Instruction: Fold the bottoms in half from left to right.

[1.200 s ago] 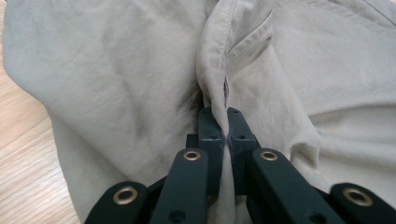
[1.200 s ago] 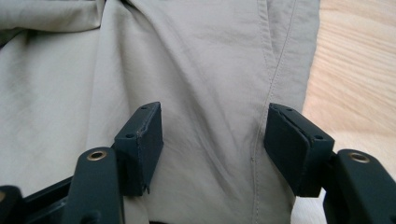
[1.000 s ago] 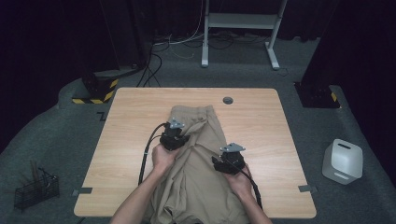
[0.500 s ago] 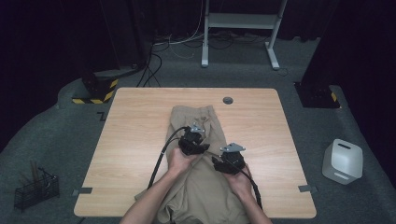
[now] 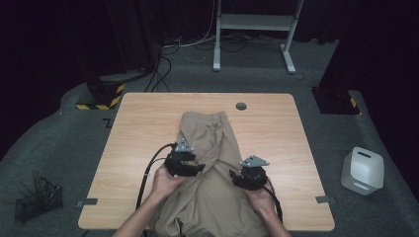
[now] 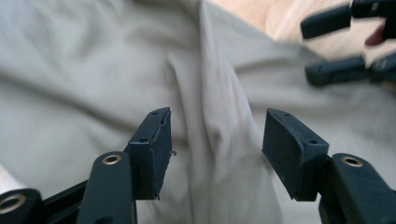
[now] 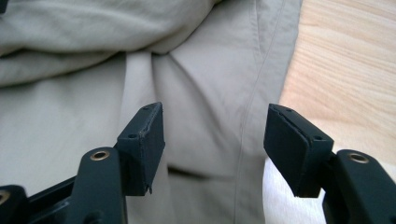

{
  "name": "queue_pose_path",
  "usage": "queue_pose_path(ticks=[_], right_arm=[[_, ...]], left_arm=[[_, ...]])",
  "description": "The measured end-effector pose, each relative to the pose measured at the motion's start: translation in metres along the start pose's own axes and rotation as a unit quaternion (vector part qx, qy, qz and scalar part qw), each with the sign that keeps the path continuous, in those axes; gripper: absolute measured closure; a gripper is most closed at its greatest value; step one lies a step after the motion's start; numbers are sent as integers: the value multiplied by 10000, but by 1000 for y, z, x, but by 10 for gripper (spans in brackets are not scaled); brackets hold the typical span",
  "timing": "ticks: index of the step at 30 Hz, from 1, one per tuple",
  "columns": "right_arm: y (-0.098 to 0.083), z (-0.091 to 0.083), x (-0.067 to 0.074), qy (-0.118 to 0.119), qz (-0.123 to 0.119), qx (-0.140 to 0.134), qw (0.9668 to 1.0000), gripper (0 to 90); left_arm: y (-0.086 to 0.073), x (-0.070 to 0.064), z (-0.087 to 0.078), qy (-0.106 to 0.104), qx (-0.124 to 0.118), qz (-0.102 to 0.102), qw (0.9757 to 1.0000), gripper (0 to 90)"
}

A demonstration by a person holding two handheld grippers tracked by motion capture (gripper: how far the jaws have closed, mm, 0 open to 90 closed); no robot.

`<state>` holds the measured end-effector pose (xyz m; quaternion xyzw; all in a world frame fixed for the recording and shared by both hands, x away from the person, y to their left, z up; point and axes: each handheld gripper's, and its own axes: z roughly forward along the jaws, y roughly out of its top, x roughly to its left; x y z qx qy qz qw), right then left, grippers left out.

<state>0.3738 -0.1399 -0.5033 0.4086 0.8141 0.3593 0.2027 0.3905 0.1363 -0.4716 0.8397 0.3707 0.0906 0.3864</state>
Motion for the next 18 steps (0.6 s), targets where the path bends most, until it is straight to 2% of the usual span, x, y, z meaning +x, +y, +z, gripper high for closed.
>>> queue_pose_path(ticks=[1,5,6,9,13,15,18], right_arm=[[-2,-2,0,24,-31,9,10000,382],[-10,-4,3,69,-37,100,9999,385],[-12,-3,3,80,-53,125,9999,386],[-16,3,7,74,-51,257,9996,392],[-15,9,9,42,-29,235,9997,398],[-13,14,8,31,10,189,9998,398],[-6,22,6,-36,63,151,9999,399]], left_arm=[[0,0,0,0,0,0,10000,424],[-20,-1,5,-2,111,-115,9999,449],[-27,0,11,67,144,-183,9997,466],[-32,2,20,297,217,-241,9990,539],[-31,8,27,528,116,-320,9980,616],[-27,13,31,695,120,-241,9972,635],[-21,23,36,829,92,-299,9961,651]])
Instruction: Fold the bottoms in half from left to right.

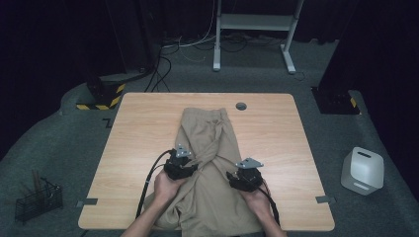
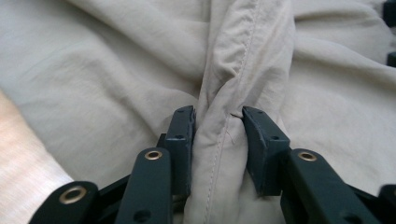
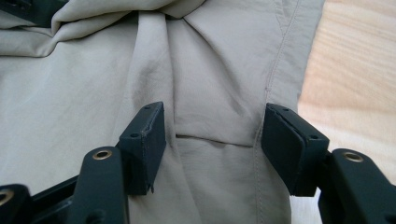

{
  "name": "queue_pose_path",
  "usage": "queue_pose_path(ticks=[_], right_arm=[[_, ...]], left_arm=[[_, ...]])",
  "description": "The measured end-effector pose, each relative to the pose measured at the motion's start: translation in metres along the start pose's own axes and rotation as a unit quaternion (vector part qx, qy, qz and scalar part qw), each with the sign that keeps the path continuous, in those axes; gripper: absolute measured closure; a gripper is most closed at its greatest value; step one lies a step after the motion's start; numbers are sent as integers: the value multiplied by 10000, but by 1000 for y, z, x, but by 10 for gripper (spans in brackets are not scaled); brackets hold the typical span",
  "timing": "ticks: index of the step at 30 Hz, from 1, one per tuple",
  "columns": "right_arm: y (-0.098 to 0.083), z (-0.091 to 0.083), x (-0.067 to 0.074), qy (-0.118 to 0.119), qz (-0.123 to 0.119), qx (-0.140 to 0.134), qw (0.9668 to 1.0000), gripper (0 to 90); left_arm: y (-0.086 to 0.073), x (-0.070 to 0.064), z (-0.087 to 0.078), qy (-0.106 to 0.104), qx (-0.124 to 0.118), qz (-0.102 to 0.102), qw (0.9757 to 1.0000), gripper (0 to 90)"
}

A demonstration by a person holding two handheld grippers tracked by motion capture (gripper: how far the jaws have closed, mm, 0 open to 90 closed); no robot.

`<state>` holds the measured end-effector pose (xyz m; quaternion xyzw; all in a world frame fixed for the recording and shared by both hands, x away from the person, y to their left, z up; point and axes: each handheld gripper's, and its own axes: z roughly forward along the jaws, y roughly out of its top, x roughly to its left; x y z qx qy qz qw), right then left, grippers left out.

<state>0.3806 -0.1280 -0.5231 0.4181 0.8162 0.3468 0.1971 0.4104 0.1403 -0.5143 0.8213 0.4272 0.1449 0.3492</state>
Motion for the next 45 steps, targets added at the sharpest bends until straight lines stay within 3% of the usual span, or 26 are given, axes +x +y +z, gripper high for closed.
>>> queue_pose_path(ticks=[6,12,15,19,22,25,29,33,35,41,43,45], right_arm=[[19,21,-5,-121,103,-7,9999,398],[30,32,-12,-183,218,24,9996,397],[29,29,-12,-185,198,55,9996,438],[25,17,-14,-60,220,-59,9997,480],[22,7,-15,25,225,-105,9997,496],[16,-2,-16,89,172,-83,9998,504],[4,-10,-15,160,171,-59,9997,507],[-5,-11,-11,157,126,-6,9998,495],[-7,-9,-9,120,148,33,9998,491],[-2,-1,-6,-5,93,-51,9999,484],[3,5,-6,-52,128,-56,9999,483],[8,9,-6,-71,166,-50,9998,481]], left_arm=[[14,19,12,256,-15,-152,9996,659],[18,28,11,175,-28,-419,9990,593],[16,28,4,153,-74,-439,9989,535],[10,25,-18,5,-230,-465,9987,481],[4,23,-28,56,-170,-357,9992,470],[-5,22,-36,71,-123,-390,9991,468],[-19,22,-40,53,-102,-556,9984,487],[-28,22,-36,97,-49,-628,9980,517],[-30,25,-31,87,-44,-763,9970,548],[-26,33,-21,367,-263,-599,9972,657],[-26,41,-18,408,-388,-757,9955,679],[-24,47,-18,417,-363,-935,9941,703]])
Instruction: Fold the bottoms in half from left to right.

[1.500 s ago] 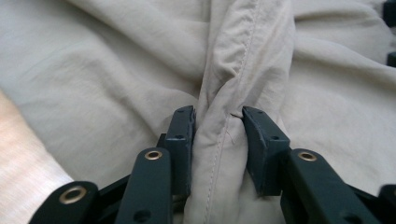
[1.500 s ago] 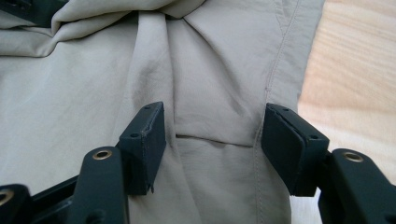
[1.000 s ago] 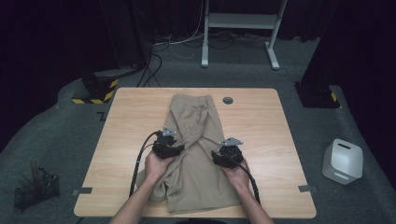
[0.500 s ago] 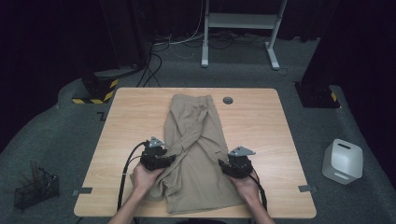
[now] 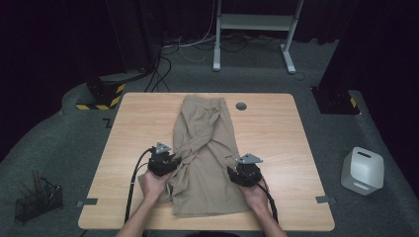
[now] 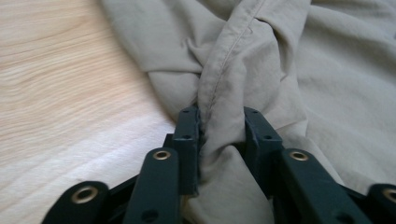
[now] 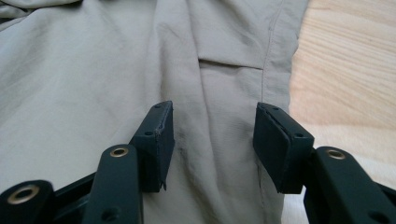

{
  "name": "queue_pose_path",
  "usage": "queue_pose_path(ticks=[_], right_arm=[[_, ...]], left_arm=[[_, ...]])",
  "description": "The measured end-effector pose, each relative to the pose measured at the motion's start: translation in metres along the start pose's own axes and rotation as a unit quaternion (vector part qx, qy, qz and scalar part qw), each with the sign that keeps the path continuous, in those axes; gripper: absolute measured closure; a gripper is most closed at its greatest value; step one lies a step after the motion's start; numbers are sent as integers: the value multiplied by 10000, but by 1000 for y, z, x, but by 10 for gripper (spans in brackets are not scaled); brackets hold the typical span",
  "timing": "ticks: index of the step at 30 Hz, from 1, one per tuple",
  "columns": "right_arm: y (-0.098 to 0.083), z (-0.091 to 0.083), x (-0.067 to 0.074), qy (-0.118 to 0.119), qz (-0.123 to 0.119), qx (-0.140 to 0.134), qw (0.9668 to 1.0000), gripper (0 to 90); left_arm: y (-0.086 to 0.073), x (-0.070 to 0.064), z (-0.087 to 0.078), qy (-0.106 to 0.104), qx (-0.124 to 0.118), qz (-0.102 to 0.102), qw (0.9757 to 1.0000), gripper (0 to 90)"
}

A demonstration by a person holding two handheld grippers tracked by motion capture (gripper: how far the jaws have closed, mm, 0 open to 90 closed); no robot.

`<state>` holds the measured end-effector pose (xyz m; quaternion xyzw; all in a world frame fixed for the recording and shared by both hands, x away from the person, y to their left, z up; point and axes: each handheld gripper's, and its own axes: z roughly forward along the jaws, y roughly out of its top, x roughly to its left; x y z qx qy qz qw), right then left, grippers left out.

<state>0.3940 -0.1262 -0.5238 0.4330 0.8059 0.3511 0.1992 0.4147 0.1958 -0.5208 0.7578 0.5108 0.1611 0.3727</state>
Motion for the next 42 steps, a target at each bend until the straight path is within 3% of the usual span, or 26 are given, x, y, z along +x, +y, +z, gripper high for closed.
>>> queue_pose_path(ticks=[2,7,9,10,12,13,15,16,17,18,20,21,23,29,33,38,39,41,42], right_arm=[[3,4,0,-15,26,8,10000,480],[4,4,0,-17,29,9,10000,480],[4,4,0,-25,31,10,10000,479],[4,4,0,-34,21,6,10000,478],[4,4,0,-39,20,7,10000,478],[4,4,0,-39,20,7,10000,478],[4,4,0,-44,26,5,10000,478],[4,4,1,-36,39,16,10000,472],[3,3,1,-17,36,10,10000,468],[3,2,1,18,31,8,10000,466],[0,-4,1,110,68,-53,9999,464],[0,-4,1,110,68,-53,9999,464],[-4,-15,3,197,-21,-92,9998,461],[-10,-14,6,222,-127,141,9996,463],[-5,-6,9,134,-123,33,9998,466],[4,4,10,86,-92,3,9999,466],[4,4,9,82,-95,8,9999,465],[4,4,9,83,-97,7,9999,465],[4,4,9,83,-97,7,9999,465]], left_arm=[[4,1,-6,102,-7,31,9999,747],[12,-4,-24,-64,-265,53,9996,821],[22,-16,-36,-199,-370,265,9988,842],[22,-16,-36,-199,-370,265,9988,843],[32,-38,-43,-333,-457,604,9966,844],[32,-38,-43,-333,-457,604,9966,844],[35,-54,-40,-431,-415,814,9949,844],[32,-65,-30,-518,-241,958,9938,844],[32,-65,-30,-518,-241,958,9938,845],[27,-69,-16,-560,-6,971,9937,845],[20,-69,-2,-476,216,974,9939,846],[20,-69,-2,-476,216,974,9939,846],[15,-64,10,-295,413,1006,9936,847],[20,-57,19,-89,422,1020,9938,855],[33,-48,26,60,510,951,9941,860],[43,-47,10,-78,208,784,9967,864],[44,-57,-1,-203,66,883,9959,864],[44,-68,-7,-369,1,985,9945,861],[44,-68,-7,-369,1,985,9945,858]])
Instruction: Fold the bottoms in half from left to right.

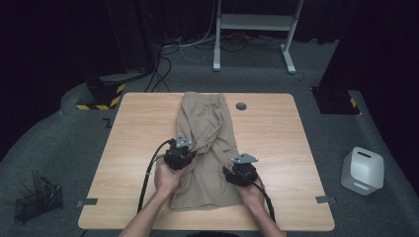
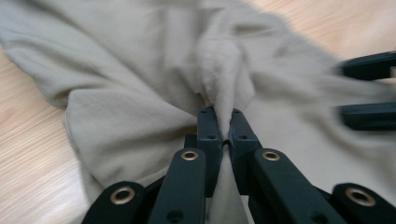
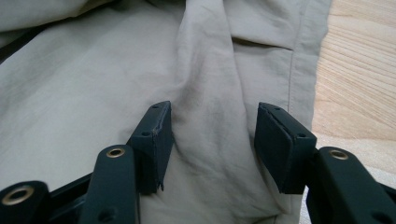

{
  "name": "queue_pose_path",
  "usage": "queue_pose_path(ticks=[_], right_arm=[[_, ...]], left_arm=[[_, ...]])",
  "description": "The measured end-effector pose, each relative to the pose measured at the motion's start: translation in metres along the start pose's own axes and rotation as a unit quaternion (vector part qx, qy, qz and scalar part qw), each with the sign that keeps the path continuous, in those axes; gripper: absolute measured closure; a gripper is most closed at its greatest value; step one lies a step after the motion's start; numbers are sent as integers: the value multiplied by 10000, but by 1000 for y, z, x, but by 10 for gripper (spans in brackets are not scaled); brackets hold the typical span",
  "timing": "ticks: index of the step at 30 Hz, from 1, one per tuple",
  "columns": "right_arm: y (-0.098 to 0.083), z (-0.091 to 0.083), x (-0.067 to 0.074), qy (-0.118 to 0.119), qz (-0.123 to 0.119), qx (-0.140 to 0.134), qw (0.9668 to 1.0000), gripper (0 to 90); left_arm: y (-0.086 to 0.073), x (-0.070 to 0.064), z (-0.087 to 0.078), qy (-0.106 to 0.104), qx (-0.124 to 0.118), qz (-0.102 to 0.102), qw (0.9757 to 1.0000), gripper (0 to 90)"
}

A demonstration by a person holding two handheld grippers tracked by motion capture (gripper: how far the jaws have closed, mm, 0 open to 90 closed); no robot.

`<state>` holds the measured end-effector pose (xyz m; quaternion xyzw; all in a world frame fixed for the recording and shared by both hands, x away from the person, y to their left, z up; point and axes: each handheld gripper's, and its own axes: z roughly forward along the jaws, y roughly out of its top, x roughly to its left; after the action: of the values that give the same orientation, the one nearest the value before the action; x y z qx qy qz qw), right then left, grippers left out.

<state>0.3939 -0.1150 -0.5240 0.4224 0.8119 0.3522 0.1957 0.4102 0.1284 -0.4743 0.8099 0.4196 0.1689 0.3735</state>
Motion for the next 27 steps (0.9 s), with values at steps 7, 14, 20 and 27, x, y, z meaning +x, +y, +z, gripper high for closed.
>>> queue_pose_path(ticks=[7,14,20,27], right_arm=[[0,0,0,9,-4,-2,10000,465],[0,-1,0,25,-3,2,10000,458],[-6,-15,-2,162,128,-111,9997,450],[-16,-36,-3,198,20,-116,9997,451]], left_arm=[[-8,-21,26,-158,583,320,9977,738],[-10,-14,-4,-81,200,134,9997,514],[-31,0,-36,3,-10,-152,9999,424],[-71,20,-44,215,190,-591,9978,402]])
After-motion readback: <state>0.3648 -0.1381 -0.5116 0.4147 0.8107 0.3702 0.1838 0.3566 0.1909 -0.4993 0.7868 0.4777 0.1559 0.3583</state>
